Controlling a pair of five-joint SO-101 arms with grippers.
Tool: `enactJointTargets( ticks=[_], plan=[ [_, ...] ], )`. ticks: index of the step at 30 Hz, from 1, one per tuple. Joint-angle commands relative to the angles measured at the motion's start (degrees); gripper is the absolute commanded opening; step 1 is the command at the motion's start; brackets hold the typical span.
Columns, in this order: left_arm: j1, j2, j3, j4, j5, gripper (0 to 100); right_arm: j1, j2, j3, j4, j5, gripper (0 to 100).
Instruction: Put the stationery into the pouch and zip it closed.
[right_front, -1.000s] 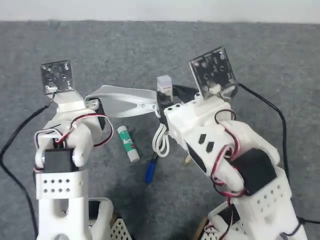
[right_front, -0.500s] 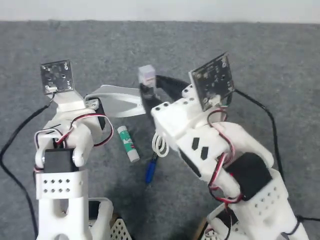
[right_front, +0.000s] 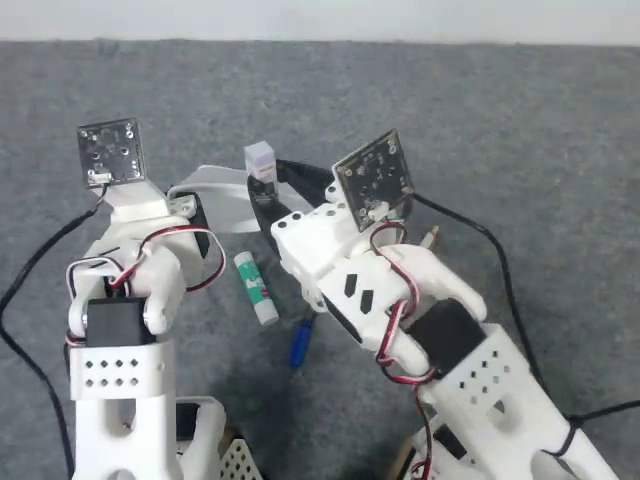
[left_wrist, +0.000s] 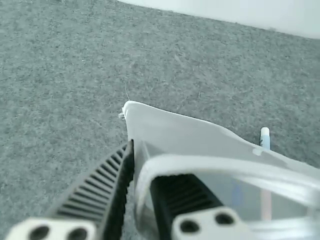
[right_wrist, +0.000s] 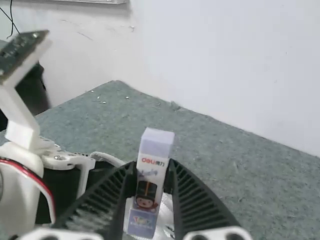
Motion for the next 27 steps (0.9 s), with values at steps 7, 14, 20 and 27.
enactJointTargets(
  ticks=[7,14,20,27],
  plan=[
    [0.2,-0.3,-0.9,-2.1,1.1,1,-0.4,-2.3,8.5,-14.9,-0.6,0.7],
    [0.3,-0.3,-0.9,-2.1,1.1,1,-0.2,-1.8,14.2,-22.8,-0.6,0.7],
    [0.3,-0.2,-0.8,-2.1,1.1,1,-0.1,-1.7,20.4,-33.5,-0.6,0.7],
    [0.3,-0.1,-0.5,-2.1,1.1,1,0.0,-1.7,25.5,-42.3,-0.6,0.7]
  ],
)
